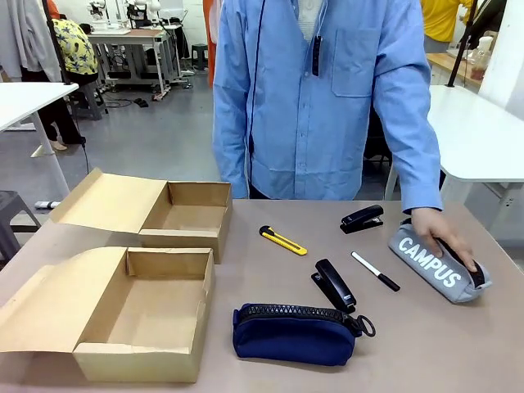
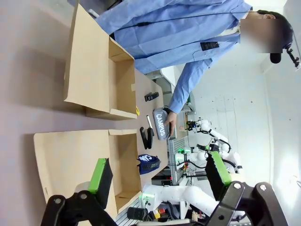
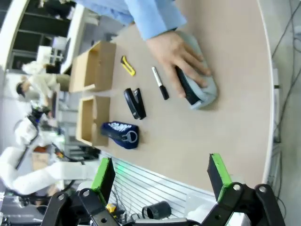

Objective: Place items inside the box.
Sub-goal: Pick up a Pencil pouch or Stapler and place it inside the Mailer Box closest to the robot.

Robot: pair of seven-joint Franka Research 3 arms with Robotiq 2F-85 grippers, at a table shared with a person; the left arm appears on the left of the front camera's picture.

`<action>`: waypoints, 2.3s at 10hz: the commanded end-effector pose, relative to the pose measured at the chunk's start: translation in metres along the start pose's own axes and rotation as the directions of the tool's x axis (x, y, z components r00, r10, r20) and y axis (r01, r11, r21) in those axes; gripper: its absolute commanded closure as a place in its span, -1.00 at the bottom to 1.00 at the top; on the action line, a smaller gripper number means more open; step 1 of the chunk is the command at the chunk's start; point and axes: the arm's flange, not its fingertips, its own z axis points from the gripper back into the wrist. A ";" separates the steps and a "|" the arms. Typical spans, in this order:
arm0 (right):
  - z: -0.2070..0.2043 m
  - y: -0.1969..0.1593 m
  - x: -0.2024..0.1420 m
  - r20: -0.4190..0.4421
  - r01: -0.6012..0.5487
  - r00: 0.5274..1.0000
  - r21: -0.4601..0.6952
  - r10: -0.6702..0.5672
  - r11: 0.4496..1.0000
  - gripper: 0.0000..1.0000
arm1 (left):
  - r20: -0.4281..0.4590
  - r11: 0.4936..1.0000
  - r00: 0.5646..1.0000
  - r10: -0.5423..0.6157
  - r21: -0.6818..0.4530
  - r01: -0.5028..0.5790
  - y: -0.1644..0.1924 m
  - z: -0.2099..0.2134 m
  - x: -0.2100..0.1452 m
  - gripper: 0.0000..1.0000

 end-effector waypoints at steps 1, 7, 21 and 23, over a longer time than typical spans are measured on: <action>0.049 -0.042 -0.022 0.095 0.039 0.994 0.067 -0.045 0.997 -1.00 | 0.000 1.000 1.000 -0.020 -0.016 0.020 0.000 0.001 -0.001 -1.00; 0.025 -0.020 -0.026 0.047 -0.019 0.999 -0.013 0.020 1.000 -1.00 | 0.000 1.000 1.000 -0.020 -0.016 0.020 0.000 0.001 -0.001 -1.00; -0.377 0.168 0.083 -0.576 -0.825 0.083 0.418 0.813 0.380 -1.00 | 0.000 1.000 1.000 -0.020 -0.016 0.020 0.000 0.001 -0.001 -1.00; -0.438 0.168 0.135 -0.530 -0.858 -0.139 0.486 0.837 0.165 -1.00 | 0.000 1.000 1.000 -0.020 -0.016 0.020 0.000 0.001 -0.001 -1.00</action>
